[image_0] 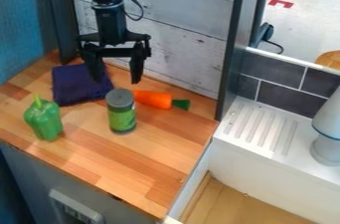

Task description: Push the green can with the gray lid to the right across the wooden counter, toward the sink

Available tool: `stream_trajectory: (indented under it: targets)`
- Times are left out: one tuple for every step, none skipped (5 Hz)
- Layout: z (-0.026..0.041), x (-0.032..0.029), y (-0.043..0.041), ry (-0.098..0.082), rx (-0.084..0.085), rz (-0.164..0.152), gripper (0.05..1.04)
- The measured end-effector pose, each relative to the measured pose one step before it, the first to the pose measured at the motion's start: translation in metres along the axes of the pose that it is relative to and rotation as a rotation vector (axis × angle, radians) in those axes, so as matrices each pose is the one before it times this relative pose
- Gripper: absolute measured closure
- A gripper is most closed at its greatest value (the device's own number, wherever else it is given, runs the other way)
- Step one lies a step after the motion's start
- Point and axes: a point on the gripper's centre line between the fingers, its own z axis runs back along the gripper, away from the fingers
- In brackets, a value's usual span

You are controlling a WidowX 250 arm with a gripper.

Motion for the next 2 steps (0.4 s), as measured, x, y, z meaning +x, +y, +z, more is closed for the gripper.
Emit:
stream_trajectory:
  targets:
    - [-0.01411, -0.00345, 0.00209, 0.0429, 0.0115, -0.0065, 0.083]
    - [-0.00326, 0.01100, 0.01202, -0.0502, 0.0202, -0.1429, 0.083]
